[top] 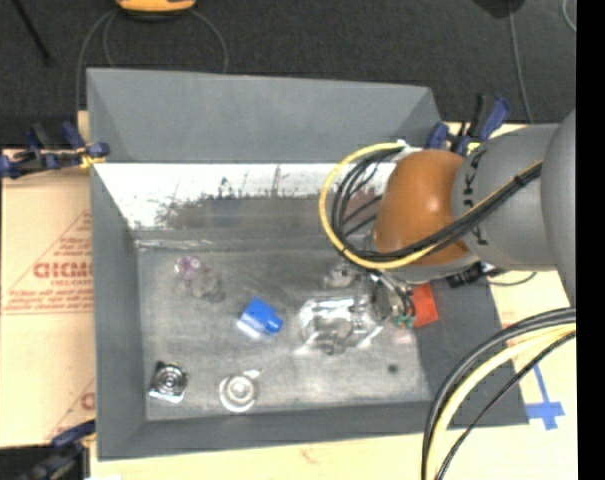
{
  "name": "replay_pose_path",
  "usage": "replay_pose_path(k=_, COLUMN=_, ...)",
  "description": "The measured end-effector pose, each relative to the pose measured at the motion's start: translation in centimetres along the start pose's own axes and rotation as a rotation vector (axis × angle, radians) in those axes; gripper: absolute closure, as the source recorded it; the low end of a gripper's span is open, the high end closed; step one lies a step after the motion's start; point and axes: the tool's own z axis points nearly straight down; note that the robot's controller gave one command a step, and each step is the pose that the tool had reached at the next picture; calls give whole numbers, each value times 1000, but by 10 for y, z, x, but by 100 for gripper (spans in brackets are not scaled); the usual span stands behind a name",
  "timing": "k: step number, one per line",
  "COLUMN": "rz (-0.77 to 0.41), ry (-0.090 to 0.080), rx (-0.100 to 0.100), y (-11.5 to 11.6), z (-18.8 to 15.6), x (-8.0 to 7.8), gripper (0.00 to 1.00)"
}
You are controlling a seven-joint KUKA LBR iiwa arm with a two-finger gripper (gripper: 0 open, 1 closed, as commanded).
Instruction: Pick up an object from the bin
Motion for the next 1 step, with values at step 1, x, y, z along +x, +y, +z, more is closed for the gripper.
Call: replay_pose_path(k=1, rz=-129, ry=2, rx=0, y=1, z=8, x=-7, gripper=0)
